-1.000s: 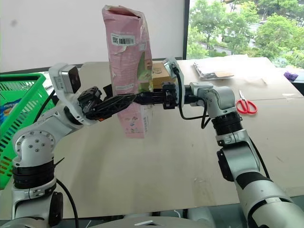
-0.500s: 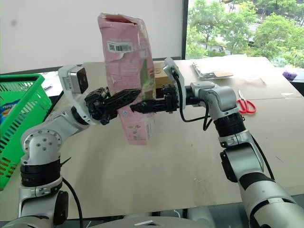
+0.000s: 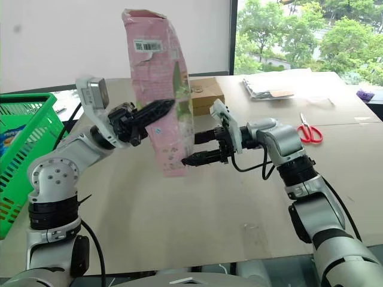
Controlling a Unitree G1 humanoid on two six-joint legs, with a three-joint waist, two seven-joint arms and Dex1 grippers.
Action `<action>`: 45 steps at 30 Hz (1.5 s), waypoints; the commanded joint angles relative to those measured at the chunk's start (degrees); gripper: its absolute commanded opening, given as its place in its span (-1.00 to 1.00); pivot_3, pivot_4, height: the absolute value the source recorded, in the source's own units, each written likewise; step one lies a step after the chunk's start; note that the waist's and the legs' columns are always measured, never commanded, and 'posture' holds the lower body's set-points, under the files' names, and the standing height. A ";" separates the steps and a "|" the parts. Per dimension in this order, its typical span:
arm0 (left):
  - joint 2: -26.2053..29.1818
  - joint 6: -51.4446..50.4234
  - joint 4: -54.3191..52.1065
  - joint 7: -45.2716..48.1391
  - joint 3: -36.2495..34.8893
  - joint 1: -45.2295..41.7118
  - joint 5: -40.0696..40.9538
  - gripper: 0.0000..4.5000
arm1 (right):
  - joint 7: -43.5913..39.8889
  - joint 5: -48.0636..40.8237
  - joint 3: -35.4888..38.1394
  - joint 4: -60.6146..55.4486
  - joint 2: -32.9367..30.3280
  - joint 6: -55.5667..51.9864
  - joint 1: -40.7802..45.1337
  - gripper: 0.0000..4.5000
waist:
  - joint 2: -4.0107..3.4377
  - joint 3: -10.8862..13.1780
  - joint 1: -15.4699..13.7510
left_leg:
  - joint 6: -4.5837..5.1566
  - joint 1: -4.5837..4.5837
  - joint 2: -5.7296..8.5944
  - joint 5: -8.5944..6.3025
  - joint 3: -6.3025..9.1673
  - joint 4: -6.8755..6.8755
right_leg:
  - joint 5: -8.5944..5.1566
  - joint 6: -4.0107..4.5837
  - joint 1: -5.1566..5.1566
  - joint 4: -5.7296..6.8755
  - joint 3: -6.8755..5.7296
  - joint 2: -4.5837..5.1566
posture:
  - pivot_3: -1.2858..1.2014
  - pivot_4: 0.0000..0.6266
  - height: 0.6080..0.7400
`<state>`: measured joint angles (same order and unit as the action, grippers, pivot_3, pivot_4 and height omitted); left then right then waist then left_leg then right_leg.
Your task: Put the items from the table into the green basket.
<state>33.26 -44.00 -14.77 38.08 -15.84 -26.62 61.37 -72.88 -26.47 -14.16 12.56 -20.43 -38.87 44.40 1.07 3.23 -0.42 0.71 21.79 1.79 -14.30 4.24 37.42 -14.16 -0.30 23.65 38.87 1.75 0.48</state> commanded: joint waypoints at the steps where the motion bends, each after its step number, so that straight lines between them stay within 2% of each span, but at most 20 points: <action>1: 4.26 2.11 -0.68 -2.97 -4.73 1.12 -4.41 -0.92 | -0.08 -1.40 4.88 -3.44 -3.31 2.20 -2.17 1.00 | -0.01 0.00 -0.11 | -0.01 0.01 0.00 0.00 0.00 -0.01 | 0.00 0.00 0.00 0.00 0.01 0.00 | 0.08 -1.00 1.00; 5: 11.28 0.51 1.00 -9.37 -4.55 1.43 -13.79 -0.92 | 1.47 -8.97 10.41 -14.68 -6.34 -3.79 -3.18 1.00 | -0.01 0.11 -0.39 | 0.02 0.06 0.01 -0.01 0.05 -0.03 | 0.00 0.00 0.01 -0.04 -0.04 0.01 | 0.09 -1.00 1.00; 9: 17.76 5.36 5.35 -14.49 -4.30 -0.46 -26.73 -0.92 | 5.03 -12.13 14.05 -21.23 -6.96 -4.78 -1.70 1.00 | -0.02 0.10 -0.27 | 0.01 -0.02 -0.02 -0.01 0.07 -0.07 | -0.02 -0.01 0.00 -0.02 -0.07 -0.02 | 0.07 -1.00 1.00; 13: 26.06 5.02 12.46 -15.79 -4.53 -4.01 -34.68 -0.92 | 6.21 -17.82 17.19 -23.57 -7.64 -7.87 -0.08 1.00 | 0.05 0.11 -0.35 | 0.01 0.01 -0.01 -0.01 0.07 -0.07 | -0.02 -0.01 0.00 -0.05 -0.09 -0.01 | 0.08 -1.00 1.00; 18: 37.12 7.48 23.79 -15.60 -0.66 -8.42 -45.78 -0.92 | 7.31 -19.60 17.33 -22.56 -6.96 -7.27 1.80 1.00 | 0.07 0.12 -0.26 | 0.02 0.04 0.01 -0.01 0.03 -0.14 | -0.02 -0.02 0.02 -0.14 -0.11 0.02 | 0.09 -1.00 1.00; 23: 41.54 12.65 33.75 -14.83 0.62 -8.32 -52.58 -0.92 | 7.35 -18.71 16.08 -21.09 -6.45 -5.72 2.46 1.00 | 0.06 0.12 -0.39 | 0.01 0.01 0.00 -0.01 0.08 -0.21 | -0.02 -0.01 0.03 -0.09 -0.13 0.05 | 0.10 -1.00 1.00; 26: 45.32 16.21 41.72 -15.22 2.11 -4.77 -58.44 -0.92 | 7.34 -18.65 15.65 -20.52 -6.02 -5.21 2.19 1.00 | 0.06 0.12 -0.23 | 0.01 0.02 -0.01 -0.01 0.08 -0.19 | -0.02 -0.01 0.04 -0.09 -0.13 0.05 | 0.10 -1.00 1.00; 30: 47.38 20.86 49.31 -15.91 3.44 -2.56 -62.74 -0.92 | 7.49 -18.43 15.34 -20.24 -5.89 -4.61 1.70 1.00 | 0.14 0.08 -0.38 | 0.02 0.06 -0.02 -0.01 0.07 -0.20 | -0.02 -0.01 0.08 -0.09 -0.13 0.07 | 0.10 -1.00 1.00; 32: 47.19 23.57 52.62 -17.19 3.72 -3.52 -64.10 -0.46 | 7.71 -18.91 15.49 -20.52 -5.78 -4.92 1.47 1.00 | 0.23 0.02 -0.64 | 0.02 0.09 -0.01 -0.01 0.13 -0.19 | -0.02 -0.01 0.08 -0.09 -0.20 0.10 | 0.10 -1.00 1.00; 33: 46.74 24.59 53.61 -17.68 3.84 -4.59 -64.46 -0.32 | 7.79 -19.10 15.50 -20.74 -5.71 -5.06 1.29 1.00 | 0.30 -0.02 -0.82 | 0.02 0.10 -0.01 -0.01 0.15 -0.19 | -0.02 -0.01 0.08 -0.09 -0.22 0.11 | 0.10 -1.00 1.00; 39: 44.76 28.19 59.07 -17.39 7.07 -12.78 -67.38 0.99 | 8.36 -19.85 15.37 -21.53 -5.34 -5.50 1.02 1.00 | 0.49 -0.13 -1.67 | 0.01 0.11 0.03 -0.02 0.18 -0.12 | -0.01 -0.02 0.05 -0.08 -0.27 0.19 | 0.10 -1.00 1.00; 42: 44.11 29.40 60.82 -17.65 7.28 -15.12 -67.86 0.99 | 8.90 -19.98 15.55 -21.51 -5.43 -5.66 0.92 1.00 | 0.48 -0.12 -1.72 | 0.02 0.11 0.05 -0.02 0.15 -0.12 | -0.01 -0.02 0.07 -0.03 -0.24 0.20 | 0.10 -1.00 1.00; 45: 40.48 31.28 60.00 -15.56 3.79 -17.75 -63.13 0.99 | 9.36 -19.80 15.71 -21.73 -5.87 -5.63 0.28 1.00 | 0.48 -0.13 -1.81 | 0.02 0.10 0.04 -0.02 0.17 -0.13 | -0.01 -0.02 0.07 -0.01 -0.27 0.19 | 0.08 -1.00 1.00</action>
<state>73.97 -14.89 46.71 21.61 -9.80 -42.72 -3.96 -63.97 -45.37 0.57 -7.83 -25.92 -44.75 44.42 1.56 3.10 -2.22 0.73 21.90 1.82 -14.31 4.43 37.31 -14.16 -0.31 23.71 38.86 1.47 0.67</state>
